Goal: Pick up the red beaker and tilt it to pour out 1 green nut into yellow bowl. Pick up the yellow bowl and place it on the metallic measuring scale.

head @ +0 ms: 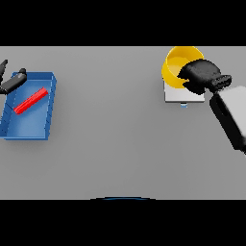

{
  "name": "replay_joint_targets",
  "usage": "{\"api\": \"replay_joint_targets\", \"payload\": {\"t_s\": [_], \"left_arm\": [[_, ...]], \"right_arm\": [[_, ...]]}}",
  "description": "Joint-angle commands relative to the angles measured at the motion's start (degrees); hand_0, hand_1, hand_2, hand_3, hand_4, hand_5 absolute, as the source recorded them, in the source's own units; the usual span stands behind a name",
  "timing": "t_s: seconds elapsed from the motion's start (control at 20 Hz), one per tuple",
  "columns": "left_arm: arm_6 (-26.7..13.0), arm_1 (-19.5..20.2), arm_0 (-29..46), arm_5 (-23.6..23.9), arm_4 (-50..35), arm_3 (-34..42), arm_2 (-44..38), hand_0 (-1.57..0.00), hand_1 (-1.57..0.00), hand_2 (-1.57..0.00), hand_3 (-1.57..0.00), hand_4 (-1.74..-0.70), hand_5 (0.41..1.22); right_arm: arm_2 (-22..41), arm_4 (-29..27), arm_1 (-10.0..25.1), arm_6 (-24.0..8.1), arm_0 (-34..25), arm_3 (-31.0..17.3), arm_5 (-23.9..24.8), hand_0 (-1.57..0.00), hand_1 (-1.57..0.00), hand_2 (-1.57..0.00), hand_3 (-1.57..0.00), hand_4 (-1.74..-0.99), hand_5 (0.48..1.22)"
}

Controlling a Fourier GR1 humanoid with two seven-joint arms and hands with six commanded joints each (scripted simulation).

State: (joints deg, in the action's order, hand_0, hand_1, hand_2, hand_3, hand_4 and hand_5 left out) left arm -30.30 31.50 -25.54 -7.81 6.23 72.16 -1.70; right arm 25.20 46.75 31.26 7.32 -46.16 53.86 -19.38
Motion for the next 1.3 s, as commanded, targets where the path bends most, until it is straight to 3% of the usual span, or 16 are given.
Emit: {"api": "replay_joint_targets", "payload": {"t_s": [0.0, 0.3, 0.65, 0.75, 0.8, 0.9, 1.0, 1.1, 1.2, 1.25], "left_arm": [[-0.46, 0.11, -0.34, 0.04, 0.15, -0.13, 0.01, 0.0, 0.0, 0.0, 0.0, -0.86, 0.779], [-0.29, -0.34, -1.05, 0.24, 0.93, -0.79, 0.71, 0.0, 0.0, 0.0, 0.0, -0.86, 0.807], [-0.4, 0.0, -0.75, -0.32, 0.75, -0.72, 0.67, 0.0, 0.0, 0.0, 0.0, -0.84, 0.783], [-0.4, 0.11, -0.8, -0.36, 1.08, -1.08, 0.83, 0.0, 0.0, 0.0, 0.0, -0.84, 0.779], [-0.39, 0.08, -0.85, -0.54, 0.86, -1.19, 0.74, 0.0, 0.0, 0.0, 0.0, -0.84, 0.775], [0.36, 0.05, -1.05, -0.68, 0.78, -1.96, 0.61, 0.0, 0.0, 0.0, 0.0, -0.84, 0.774], [-0.04, -0.23, -0.91, -0.42, 0.63, -0.98, 0.72, 0.0, 0.0, 0.0, 0.0, -0.83, 0.768], [-0.03, -0.35, -0.69, -0.29, 0.19, -0.85, 0.36, 0.0, 0.0, 0.0, 0.0, -0.84, 0.764], [-0.3, -0.2, -1.26, -0.46, 0.45, -1.47, 0.45, 0.0, 0.0, 0.0, 0.0, -0.83, 0.754], [-0.57, -0.36, -1.61, -0.42, 0.64, -1.68, 0.66, 0.0, 0.0, 0.0, 0.0, -0.83, 0.749]], "right_arm": [[-0.39, -0.35, 0.08, 0.44, -0.19, -1.06, 0.26, -1.57, -1.57, -1.5, -1.18, -1.741, 1.221], [-0.96, -0.07, -1.57, 3.3, -2.26, -10.74, 3.41, -1.57, -1.57, -1.39, -1.36, -1.741, 1.221], [-0.64, 0.24, -3.03, 3.14, -2.48, -13.76, 4.21, -1.57, -1.57, -1.37, -1.45, -1.741, 1.221], [-0.85, -0.16, -2.93, 3.12, -1.9, -13.85, 4.06, -1.57, -1.5, -1.44, -1.25, -1.741, 1.221], [-0.86, -0.2, -2.96, 3.0, -1.77, -13.9, 3.75, -1.56, -1.43, -1.34, -1.11, -1.682, 1.221], [-1.73, -0.94, -2.66, 2.45, -2.52, -14.0, 3.04, -1.33, -1.12, -1.01, -0.82, -1.592, 1.074], [-2.32, -2.15, -3.51, 0.96, -1.73, -13.57, 1.72, -0.95, -0.81, -0.71, -0.58, -1.535, 0.965], [-2.96, -2.96, -3.5, 0.69, -1.91, -13.7, 0.61, -0.61, -0.56, -0.47, -0.39, -1.496, 0.89], [-2.87, -2.81, -2.49, 1.9, -1.54, -13.86, 0.65, -0.39, -0.38, -0.3, -0.26, -1.476, 0.847], [-2.73, -2.85, -2.94, 0.74, -1.73, -13.13, 0.07, -0.31, -0.3, -0.24, -0.21, -1.461, 0.833]]}}
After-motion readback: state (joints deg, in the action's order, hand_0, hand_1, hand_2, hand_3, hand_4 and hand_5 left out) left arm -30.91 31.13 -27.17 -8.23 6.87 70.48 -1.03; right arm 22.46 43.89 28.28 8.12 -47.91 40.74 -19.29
